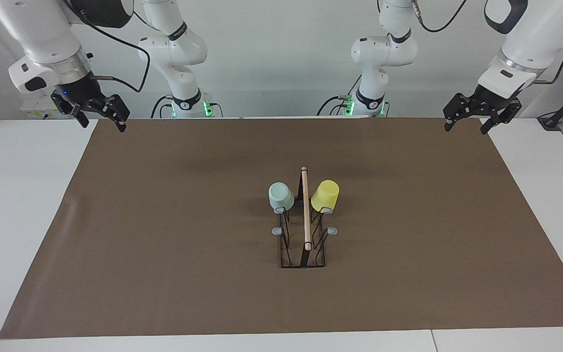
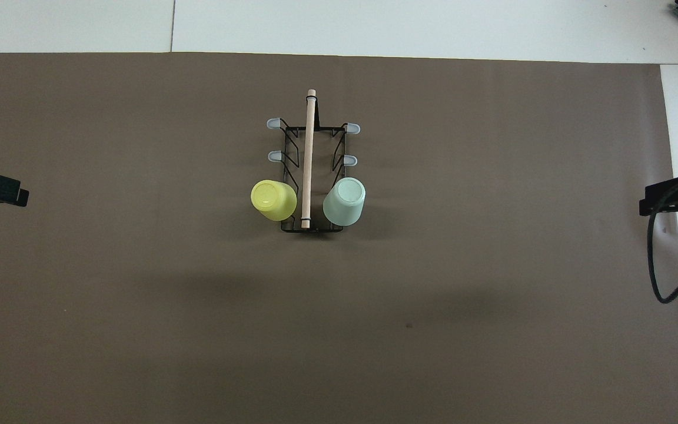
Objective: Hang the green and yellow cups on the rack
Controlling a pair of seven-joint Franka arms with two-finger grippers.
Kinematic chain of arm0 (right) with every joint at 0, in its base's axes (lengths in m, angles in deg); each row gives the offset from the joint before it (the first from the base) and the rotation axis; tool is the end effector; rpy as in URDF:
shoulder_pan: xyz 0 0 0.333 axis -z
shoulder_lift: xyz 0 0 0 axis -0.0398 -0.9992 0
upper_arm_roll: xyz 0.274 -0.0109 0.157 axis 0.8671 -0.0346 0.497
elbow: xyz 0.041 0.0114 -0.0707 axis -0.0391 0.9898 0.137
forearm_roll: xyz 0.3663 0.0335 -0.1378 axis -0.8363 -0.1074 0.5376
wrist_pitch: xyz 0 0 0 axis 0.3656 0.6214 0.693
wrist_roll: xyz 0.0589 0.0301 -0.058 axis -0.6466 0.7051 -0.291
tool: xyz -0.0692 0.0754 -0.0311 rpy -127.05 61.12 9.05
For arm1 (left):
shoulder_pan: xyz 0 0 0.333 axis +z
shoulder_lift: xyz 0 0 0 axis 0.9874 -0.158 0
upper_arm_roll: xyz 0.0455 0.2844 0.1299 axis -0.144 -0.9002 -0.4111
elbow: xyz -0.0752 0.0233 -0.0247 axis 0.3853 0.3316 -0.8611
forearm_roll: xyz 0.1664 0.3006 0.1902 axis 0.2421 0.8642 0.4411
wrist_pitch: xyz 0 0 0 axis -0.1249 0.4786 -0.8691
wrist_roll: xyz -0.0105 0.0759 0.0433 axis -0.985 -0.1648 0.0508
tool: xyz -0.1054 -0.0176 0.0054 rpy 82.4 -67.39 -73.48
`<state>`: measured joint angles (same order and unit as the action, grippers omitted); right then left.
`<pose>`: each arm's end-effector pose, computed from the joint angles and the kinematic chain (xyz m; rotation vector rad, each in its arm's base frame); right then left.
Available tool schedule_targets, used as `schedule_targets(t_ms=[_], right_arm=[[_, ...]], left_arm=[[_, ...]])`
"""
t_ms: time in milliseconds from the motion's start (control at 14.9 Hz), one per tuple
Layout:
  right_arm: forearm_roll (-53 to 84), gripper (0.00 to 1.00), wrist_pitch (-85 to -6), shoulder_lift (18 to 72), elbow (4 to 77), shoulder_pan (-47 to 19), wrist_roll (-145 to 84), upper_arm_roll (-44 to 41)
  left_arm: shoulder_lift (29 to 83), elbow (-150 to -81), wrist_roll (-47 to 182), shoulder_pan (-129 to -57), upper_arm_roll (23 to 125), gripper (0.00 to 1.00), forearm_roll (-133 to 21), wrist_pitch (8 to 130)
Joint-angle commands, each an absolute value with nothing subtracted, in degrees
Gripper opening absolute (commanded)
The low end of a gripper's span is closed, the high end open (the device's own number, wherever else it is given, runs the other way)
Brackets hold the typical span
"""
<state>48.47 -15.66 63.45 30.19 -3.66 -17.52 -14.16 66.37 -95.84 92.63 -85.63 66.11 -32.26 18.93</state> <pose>0.5307 -0.0406 0.6258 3.0919 -0.2399 -0.0601 0.5474 -0.0024 0.6307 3.1023 -0.2643 -0.0247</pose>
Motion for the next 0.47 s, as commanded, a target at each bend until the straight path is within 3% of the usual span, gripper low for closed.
schedule_targets(t_ms=[0, 403], right_arm=[[47.32, 1.00, -16.57, 64.77, 31.68, -3.69, -18.52, -14.36], [47.32, 1.00, -16.57, 64.77, 31.68, -3.69, -18.52, -14.36]], left_arm=[[66.87, -95.88, 91.44, -83.90, 67.86, 1.00, -31.41, 18.02], [66.96, -96.14, 91.44, -84.07, 67.86, 1.00, -31.41, 18.11]])
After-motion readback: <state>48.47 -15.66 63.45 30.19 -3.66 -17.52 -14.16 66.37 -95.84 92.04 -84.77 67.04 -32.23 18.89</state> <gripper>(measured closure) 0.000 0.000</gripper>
